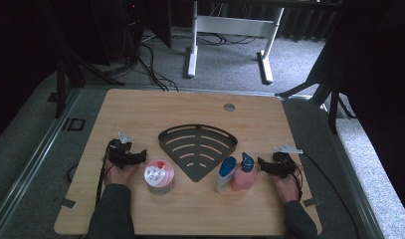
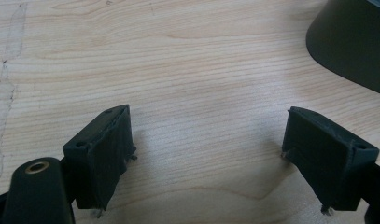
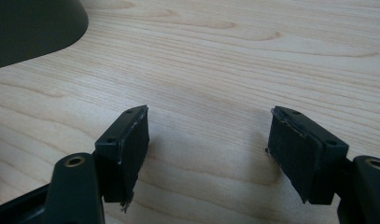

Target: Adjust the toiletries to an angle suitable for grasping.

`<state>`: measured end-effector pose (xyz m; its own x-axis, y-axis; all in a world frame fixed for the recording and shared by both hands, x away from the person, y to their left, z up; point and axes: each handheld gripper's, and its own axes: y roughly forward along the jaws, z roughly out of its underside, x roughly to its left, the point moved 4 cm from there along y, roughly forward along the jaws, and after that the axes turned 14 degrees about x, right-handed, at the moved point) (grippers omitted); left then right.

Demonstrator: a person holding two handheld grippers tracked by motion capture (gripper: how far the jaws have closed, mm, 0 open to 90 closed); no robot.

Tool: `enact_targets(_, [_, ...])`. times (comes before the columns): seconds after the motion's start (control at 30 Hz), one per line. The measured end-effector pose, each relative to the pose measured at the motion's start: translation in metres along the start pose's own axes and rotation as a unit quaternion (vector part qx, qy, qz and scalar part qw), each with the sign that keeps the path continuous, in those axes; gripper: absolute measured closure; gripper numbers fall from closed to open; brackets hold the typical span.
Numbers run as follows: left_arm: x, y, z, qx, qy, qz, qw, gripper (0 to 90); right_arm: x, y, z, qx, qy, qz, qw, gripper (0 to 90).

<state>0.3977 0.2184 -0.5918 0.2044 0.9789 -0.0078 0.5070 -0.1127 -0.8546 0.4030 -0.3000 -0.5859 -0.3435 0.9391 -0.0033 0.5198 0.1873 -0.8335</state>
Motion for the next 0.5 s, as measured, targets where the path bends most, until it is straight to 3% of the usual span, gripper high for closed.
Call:
enact_targets(0.43, [-0.0028, -0.0008, 0.0009, -0.001, 0.008, 0.004, 1.0000, 16.6, 0.0024, 0.0001, 0.0006, 0.004, -0.011, -0.006, 0.9999, 23.9])
enact_targets(0.5, [-0.0020, -0.0033, 0.0025, -0.008, 0.001, 0.001, 1.0000, 26.0, 0.0026, -0.0001, 0.0008, 0.004, -0.011, -0.007, 0.9999, 24.1])
